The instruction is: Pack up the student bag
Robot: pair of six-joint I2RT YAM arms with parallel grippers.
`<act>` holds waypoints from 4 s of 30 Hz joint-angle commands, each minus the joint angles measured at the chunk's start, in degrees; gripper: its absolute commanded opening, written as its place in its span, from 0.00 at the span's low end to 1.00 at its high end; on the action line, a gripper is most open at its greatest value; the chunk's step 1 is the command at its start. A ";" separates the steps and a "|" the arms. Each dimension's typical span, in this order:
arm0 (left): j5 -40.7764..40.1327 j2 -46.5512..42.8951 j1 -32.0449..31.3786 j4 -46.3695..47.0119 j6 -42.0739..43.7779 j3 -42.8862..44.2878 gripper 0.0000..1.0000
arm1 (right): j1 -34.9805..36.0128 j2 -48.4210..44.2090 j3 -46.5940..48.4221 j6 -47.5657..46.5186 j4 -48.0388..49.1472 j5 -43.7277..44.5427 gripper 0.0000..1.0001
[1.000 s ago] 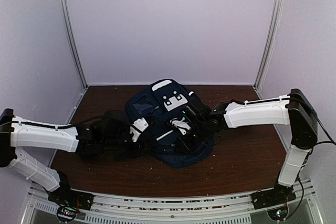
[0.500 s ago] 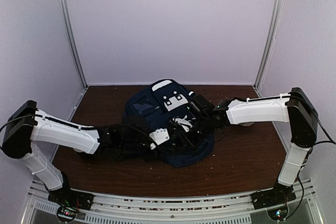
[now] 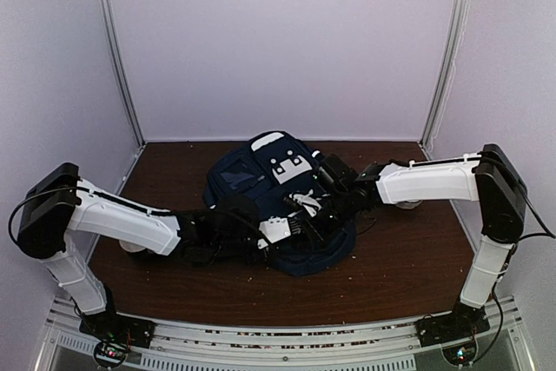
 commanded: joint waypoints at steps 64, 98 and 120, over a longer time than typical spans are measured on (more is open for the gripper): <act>0.13 -19.43 -0.02 -6.13 -9.50 -5.74 0.48 | 2.48 -5.09 3.89 -13.09 -4.20 -0.72 0.00; -3.98 -6.48 0.09 -5.89 -3.70 1.94 0.00 | -10.20 -8.10 -1.07 -16.70 -9.09 1.58 0.00; -2.29 -7.36 0.05 -6.10 -4.90 1.74 0.00 | -15.82 -3.94 1.41 -13.36 -7.09 8.89 0.00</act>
